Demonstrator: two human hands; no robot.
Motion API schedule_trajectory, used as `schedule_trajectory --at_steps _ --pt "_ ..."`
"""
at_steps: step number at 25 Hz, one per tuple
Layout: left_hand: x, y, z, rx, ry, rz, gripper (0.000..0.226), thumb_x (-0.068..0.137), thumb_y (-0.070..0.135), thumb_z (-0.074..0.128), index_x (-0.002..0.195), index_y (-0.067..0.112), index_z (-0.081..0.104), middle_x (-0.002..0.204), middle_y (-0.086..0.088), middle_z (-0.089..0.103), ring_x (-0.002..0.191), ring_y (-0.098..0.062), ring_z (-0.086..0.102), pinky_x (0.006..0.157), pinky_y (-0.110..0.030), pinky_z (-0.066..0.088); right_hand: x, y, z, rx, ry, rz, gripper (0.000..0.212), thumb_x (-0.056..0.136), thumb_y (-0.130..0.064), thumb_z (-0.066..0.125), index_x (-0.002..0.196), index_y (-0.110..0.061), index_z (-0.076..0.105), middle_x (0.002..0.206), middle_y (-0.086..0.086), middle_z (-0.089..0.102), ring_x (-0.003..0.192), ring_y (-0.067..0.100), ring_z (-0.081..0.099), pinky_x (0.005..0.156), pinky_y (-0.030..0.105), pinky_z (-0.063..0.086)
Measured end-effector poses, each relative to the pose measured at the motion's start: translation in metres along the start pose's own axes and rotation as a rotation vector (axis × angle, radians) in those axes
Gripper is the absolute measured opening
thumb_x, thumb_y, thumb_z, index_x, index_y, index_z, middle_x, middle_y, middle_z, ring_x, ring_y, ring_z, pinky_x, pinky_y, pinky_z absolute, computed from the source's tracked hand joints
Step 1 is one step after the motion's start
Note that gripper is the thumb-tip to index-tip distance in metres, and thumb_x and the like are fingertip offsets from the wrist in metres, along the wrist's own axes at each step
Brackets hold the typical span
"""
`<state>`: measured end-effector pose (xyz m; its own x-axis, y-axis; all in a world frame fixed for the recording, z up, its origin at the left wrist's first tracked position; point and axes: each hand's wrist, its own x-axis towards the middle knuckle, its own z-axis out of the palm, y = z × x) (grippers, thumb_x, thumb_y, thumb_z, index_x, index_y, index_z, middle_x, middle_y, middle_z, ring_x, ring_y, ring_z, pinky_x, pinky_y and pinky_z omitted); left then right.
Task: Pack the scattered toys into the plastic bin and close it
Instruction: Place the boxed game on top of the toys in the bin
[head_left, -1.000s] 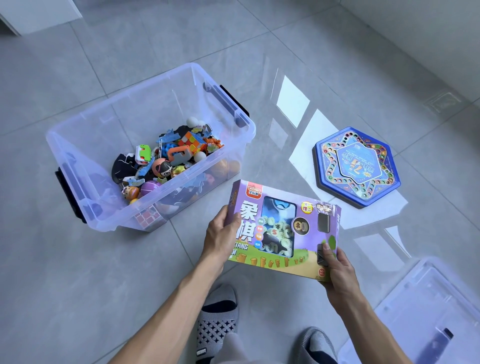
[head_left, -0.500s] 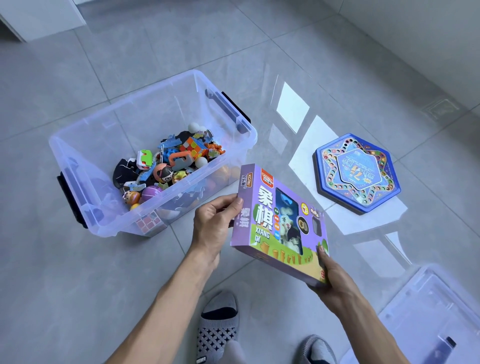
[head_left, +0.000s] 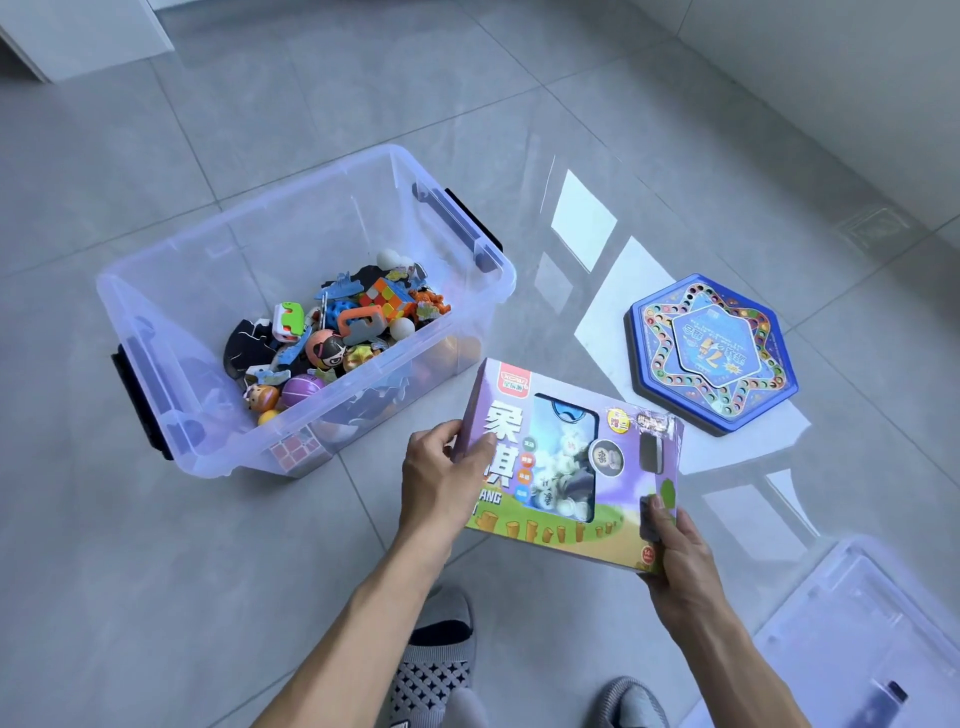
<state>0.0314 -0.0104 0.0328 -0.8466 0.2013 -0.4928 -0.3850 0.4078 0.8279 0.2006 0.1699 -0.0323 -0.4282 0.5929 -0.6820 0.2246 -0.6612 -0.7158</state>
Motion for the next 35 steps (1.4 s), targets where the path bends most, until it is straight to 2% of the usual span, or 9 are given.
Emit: schedule_trajectory --at_steps 3,7,9,13,19,23,26,30,35 --pt "-0.001 -0.007 0.003 0.081 -0.038 0.038 0.019 0.090 0.042 0.049 0.091 0.035 0.066 0.086 0.008 0.073 0.082 -0.021 0.070 0.075 -0.041 0.057 0.000 0.000 0.001 0.012 0.016 -0.012 0.010 0.095 -0.022 0.059 0.086 -0.022 0.062 0.063 -0.011 0.066 0.050 0.004 0.060 0.044 0.018 0.048" --pt "-0.002 -0.010 -0.003 -0.178 -0.273 -0.071 0.023 0.100 0.035 0.047 0.111 0.052 0.057 0.101 0.011 0.074 0.090 -0.015 0.072 0.075 -0.033 0.058 0.001 -0.001 0.001 0.013 0.091 -0.030 0.013 0.094 -0.023 0.060 0.081 -0.023 0.061 0.063 -0.012 0.067 0.047 0.003 0.059 0.042 0.017 0.045" --pt "-0.002 -0.017 0.000 -0.358 -0.143 -0.092 0.024 0.100 0.025 0.049 0.119 0.033 0.061 0.102 0.002 0.074 0.088 -0.018 0.071 0.076 -0.033 0.057 0.001 -0.002 0.005 0.000 0.112 -0.032 0.013 0.094 -0.024 0.061 0.081 -0.024 0.061 0.062 -0.013 0.067 0.046 0.002 0.058 0.044 0.016 0.043" --pt "-0.008 -0.024 -0.003 -0.609 0.126 -0.288 0.014 0.092 0.010 0.059 0.084 0.011 0.070 0.074 -0.010 0.071 0.067 -0.022 0.062 0.061 -0.029 0.055 0.002 -0.001 0.012 -0.018 0.141 -0.037 0.012 0.091 -0.030 0.064 0.081 -0.024 0.062 0.063 -0.013 0.068 0.048 0.003 0.057 0.045 0.016 0.041" --pt "-0.002 -0.029 -0.017 -0.242 -0.018 -0.232 0.016 0.092 0.026 0.062 0.093 0.019 0.077 0.081 0.000 0.072 0.072 -0.014 0.060 0.065 -0.029 0.050 0.002 -0.006 0.011 -0.066 0.148 -0.126 0.051 0.050 -0.064 0.079 0.084 -0.028 0.068 0.072 -0.010 0.069 0.057 0.004 0.059 0.045 0.014 0.043" --pt "-0.006 -0.037 -0.002 -0.132 -0.057 -0.057 0.020 0.097 0.027 0.053 0.107 0.030 0.070 0.088 0.009 0.073 0.076 -0.011 0.064 0.066 -0.023 0.050 0.000 -0.007 0.019 -0.078 0.152 -0.144 0.013 0.090 -0.033 0.066 0.097 -0.022 0.066 0.073 -0.008 0.066 0.062 0.007 0.056 0.047 0.016 0.044" --pt "-0.002 -0.054 -0.002 -0.108 -0.087 -0.121 0.027 0.095 0.011 0.054 0.110 0.029 0.067 0.088 0.005 0.071 0.076 -0.015 0.064 0.061 -0.016 0.047 0.001 -0.020 0.021 -0.184 0.150 -0.251 0.015 0.091 -0.025 0.067 0.101 -0.015 0.068 0.070 -0.009 0.070 0.058 0.007 0.058 0.055 0.023 0.047" --pt "0.003 -0.071 -0.004 0.095 -0.105 -0.330 0.039 0.088 0.012 0.062 0.126 0.019 0.060 0.121 -0.005 0.064 0.110 -0.022 0.059 0.094 -0.034 0.047 -0.008 -0.036 0.032 -0.566 0.083 -0.406 0.022 0.083 -0.035 0.073 0.102 -0.029 0.063 0.082 -0.003 0.072 0.072 0.019 0.065 0.065 0.033 0.050" --pt "-0.015 -0.028 0.025 -0.144 -0.297 -0.063 0.045 0.071 0.043 0.067 0.116 0.036 0.063 0.117 0.004 0.066 0.094 -0.009 0.067 0.072 -0.025 0.051 -0.045 -0.020 0.077 -0.871 0.284 -0.547 0.028 0.084 -0.032 0.067 0.110 -0.032 0.055 0.085 -0.008 0.065 0.077 0.018 0.059 0.061 0.029 0.039"
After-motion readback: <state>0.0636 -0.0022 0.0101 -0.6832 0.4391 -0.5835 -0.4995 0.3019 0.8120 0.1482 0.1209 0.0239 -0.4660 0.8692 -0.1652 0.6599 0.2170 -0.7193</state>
